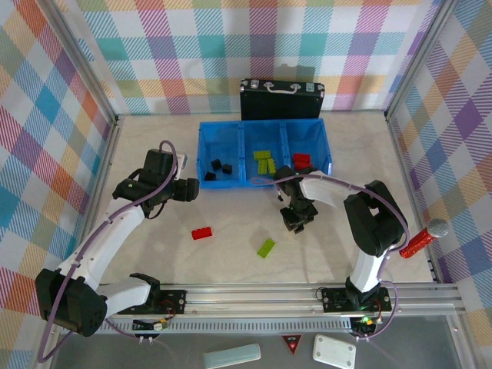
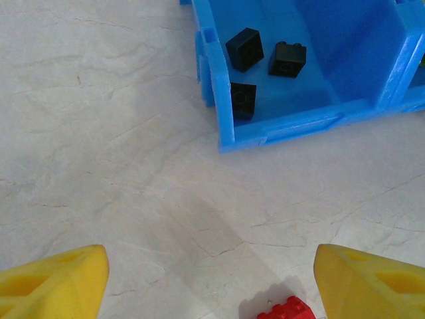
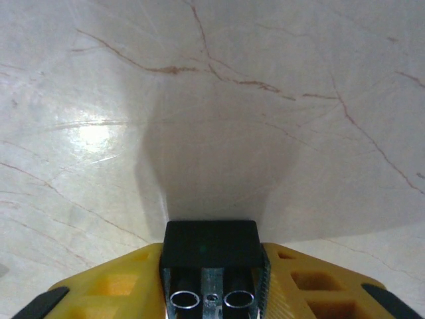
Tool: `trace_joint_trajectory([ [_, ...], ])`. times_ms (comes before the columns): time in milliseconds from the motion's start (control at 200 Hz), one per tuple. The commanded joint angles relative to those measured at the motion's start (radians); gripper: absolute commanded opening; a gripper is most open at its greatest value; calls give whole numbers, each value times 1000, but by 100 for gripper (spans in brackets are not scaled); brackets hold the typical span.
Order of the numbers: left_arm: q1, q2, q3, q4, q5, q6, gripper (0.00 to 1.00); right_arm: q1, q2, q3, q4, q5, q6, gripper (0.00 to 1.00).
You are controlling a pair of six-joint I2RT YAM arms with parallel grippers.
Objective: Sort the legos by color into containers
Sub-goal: Pick up the lego from the center of the table, then place the lego in the container.
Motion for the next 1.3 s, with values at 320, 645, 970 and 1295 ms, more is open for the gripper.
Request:
trace_joint_trajectory([
  [320,14,-19,20,-8,3,13,81,56,145,267,-97,-25,5,34],
  [645,19,-36,18,-5,6,13,81,146,308,558,-165,-46,54,33],
  [970,23,-46,16,-4,2,13,81,179,404,809,-191,-56,178,33],
  [1295,27,-59,13,-2,-11,13,81,179,406,851,-74,-55,381,31],
])
